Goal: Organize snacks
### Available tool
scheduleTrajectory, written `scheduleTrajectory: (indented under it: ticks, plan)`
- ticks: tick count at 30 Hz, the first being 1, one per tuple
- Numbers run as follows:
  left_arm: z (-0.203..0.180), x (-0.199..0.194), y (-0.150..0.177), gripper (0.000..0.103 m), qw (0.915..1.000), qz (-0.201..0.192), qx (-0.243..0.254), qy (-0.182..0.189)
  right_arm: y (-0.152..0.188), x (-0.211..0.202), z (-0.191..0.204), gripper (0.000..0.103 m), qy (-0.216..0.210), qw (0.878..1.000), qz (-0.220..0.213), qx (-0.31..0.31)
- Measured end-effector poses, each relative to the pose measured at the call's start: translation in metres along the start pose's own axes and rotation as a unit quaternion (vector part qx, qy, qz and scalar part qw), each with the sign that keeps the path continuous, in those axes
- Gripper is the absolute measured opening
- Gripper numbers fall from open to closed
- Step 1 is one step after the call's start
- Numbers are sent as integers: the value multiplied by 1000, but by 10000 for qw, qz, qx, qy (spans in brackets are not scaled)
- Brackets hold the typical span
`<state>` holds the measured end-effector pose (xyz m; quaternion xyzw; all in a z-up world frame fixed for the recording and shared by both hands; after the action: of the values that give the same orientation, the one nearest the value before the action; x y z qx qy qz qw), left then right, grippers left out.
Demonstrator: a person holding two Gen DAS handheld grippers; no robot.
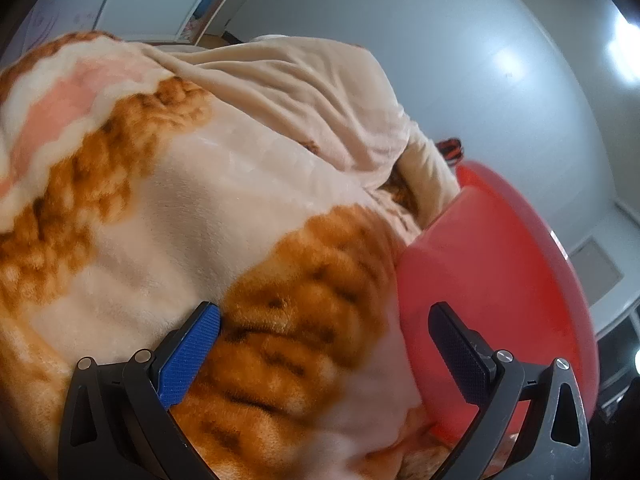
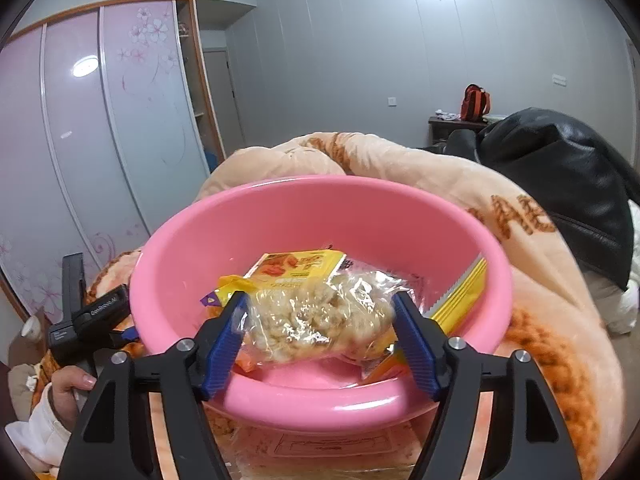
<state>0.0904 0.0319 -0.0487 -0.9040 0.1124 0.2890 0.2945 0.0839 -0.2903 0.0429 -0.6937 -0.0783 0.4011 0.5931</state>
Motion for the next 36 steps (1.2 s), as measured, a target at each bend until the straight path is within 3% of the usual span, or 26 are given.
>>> scheduleTrajectory:
  ticks: [4, 7, 9, 10, 12, 15, 16, 18, 19, 22, 26, 29, 36]
  plan:
    - [-6, 7, 7, 103, 9981, 126, 455, -395, -5, -24, 1, 96, -148, 9979, -625, 81]
    - [-9, 11, 13, 103, 9948, 224, 767, -630, -11, -47, -11, 101, -72, 9924, -1194, 297]
    - [-11, 15, 16, 103, 9924, 288, 912, -774, -10, -68, -37, 103, 206, 9851, -1590, 621]
    - [-11, 15, 17, 103, 9919, 309, 938, -803, -7, -77, -56, 103, 556, 9807, -1668, 859]
    - [-10, 16, 17, 103, 9918, 347, 941, -792, 10, -85, -104, 103, 1293, 9680, -1578, 1458]
    - [-9, 12, 19, 103, 9926, 399, 913, -695, 48, -76, -170, 103, 1880, 9465, -1227, 2320]
    - [-9, 9, 21, 103, 9923, 431, 944, -677, 66, -67, -190, 103, 1943, 9370, -1025, 2716]
    - [-12, 5, 29, 103, 9902, 557, 1089, -672, 105, -44, -221, 103, 1472, 9031, -536, 3999]
    - [-16, 3, 35, 103, 9883, 676, 1203, -654, 106, -45, -225, 103, 1348, 8986, -645, 4125]
    - [-28, -6, 49, 103, 9836, 815, 1483, -627, 97, -58, -218, 103, 1437, 9005, -1029, 3972]
    - [-52, -15, 78, 103, 9727, 1160, 1947, -500, 96, -48, -214, 103, 1673, 9082, -683, 3774]
    - [-72, -15, 108, 103, 9552, 1539, 2502, -350, 95, -47, -217, 103, 1603, 9060, -772, 3841]
    - [-84, 17, 149, 103, 9178, 2038, 3349, -624, 103, -51, -225, 103, 1560, 9046, -821, 3880]
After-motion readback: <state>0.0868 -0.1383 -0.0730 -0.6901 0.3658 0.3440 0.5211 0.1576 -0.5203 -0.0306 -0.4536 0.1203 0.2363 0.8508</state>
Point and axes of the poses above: each gripper's, at about its wrist camera, not at the fingertips, and x roughly the way its jaws point, z to its left, y to its underside, the point moved 10 cm from there along x, roughly the way its jaws point, and after that the axes turned 6 degrees about -x, right-handed, at the moved point
